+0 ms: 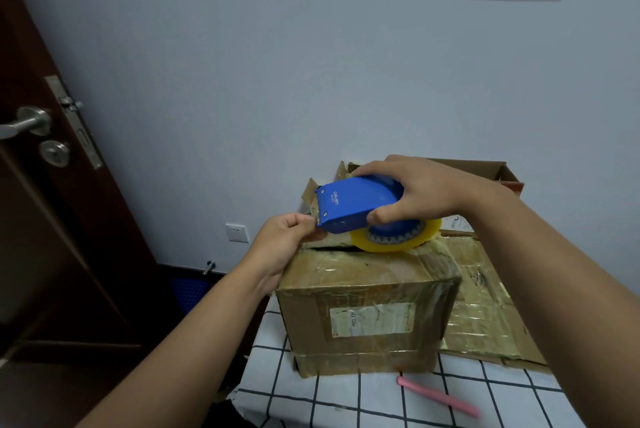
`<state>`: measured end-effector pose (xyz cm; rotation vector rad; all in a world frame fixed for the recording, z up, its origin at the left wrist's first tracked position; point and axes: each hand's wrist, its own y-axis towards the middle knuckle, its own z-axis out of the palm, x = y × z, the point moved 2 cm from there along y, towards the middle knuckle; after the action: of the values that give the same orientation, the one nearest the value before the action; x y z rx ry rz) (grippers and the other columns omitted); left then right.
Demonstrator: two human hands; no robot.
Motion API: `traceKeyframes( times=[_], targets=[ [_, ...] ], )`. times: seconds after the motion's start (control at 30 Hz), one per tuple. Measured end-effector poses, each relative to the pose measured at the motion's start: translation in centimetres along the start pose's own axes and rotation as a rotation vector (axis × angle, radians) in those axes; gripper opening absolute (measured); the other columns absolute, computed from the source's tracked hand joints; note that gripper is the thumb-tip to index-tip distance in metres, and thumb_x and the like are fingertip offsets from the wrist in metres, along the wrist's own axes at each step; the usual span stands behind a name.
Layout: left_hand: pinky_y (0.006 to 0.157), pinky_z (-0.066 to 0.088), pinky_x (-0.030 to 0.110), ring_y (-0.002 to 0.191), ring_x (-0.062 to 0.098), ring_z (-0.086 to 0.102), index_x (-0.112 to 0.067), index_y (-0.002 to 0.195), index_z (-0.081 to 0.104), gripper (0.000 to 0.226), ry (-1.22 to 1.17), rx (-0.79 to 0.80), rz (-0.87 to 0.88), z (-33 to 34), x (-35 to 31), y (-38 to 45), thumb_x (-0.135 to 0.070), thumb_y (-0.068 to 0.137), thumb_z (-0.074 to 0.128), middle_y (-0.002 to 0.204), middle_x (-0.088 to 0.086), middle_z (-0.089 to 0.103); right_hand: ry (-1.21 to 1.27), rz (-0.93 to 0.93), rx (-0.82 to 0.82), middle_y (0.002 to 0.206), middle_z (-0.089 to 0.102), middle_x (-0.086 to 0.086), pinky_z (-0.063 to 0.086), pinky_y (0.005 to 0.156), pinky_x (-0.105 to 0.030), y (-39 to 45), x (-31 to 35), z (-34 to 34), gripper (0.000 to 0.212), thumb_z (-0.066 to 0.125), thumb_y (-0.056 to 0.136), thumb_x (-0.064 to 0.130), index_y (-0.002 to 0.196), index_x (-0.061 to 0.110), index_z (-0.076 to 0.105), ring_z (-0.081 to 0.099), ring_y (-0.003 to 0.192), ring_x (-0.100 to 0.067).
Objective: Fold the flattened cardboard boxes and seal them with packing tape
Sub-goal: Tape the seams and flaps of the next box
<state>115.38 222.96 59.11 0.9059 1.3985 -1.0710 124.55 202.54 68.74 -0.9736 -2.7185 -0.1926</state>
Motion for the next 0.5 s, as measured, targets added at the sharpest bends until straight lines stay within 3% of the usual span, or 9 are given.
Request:
traceKeyframes(
  times=[0.2, 0.37, 0.5],
  targets=[
    [0.073, 0.053, 0.033, 0.075, 0.017, 0.068, -0.009, 0.081, 0.064, 0.014, -0.010, -0.076, 0.034, -0.4, 0.5, 0.4, -0.005, 0.093, 0.057, 0.074, 0.006, 0.073, -0.011, -0.025, -0.021, 0.119, 0.048, 0.009, 0.035, 0.090, -0.028, 0.7, 0.2, 0.6, 0.081, 0.071, 0.077, 0.063, 0.147, 0.045, 0.033, 0.047, 0.109, -0.013],
    [0.078, 0.054, 0.035, 0.077, 0.021, 0.063, -0.009, 0.079, 0.062, 0.018, -0.035, -0.122, 0.058, -0.9, 0.5, 0.7, -0.010, 0.096, 0.056, 0.071, 0.005, 0.069, 0.073, -0.021, -0.008, 0.136, 0.050, 0.013, 0.043, 0.097, -0.032, 1.6, 0.3, -0.4, 0.077, 0.075, 0.077, 0.058, 0.145, 0.047, 0.040, 0.050, 0.118, -0.014],
    [0.081, 0.052, 0.033, 0.075, 0.020, 0.062, -0.008, 0.074, 0.060, 0.021, -0.097, -0.167, 0.072, -2.3, 0.0, 1.1, -0.006, 0.095, 0.057, 0.067, 0.005, 0.066, 0.142, 0.005, 0.007, 0.139, 0.049, 0.019, 0.043, 0.104, -0.036, 1.4, 0.3, -0.8, 0.074, 0.077, 0.077, 0.053, 0.143, 0.045, 0.043, 0.051, 0.120, -0.013]
  ],
)
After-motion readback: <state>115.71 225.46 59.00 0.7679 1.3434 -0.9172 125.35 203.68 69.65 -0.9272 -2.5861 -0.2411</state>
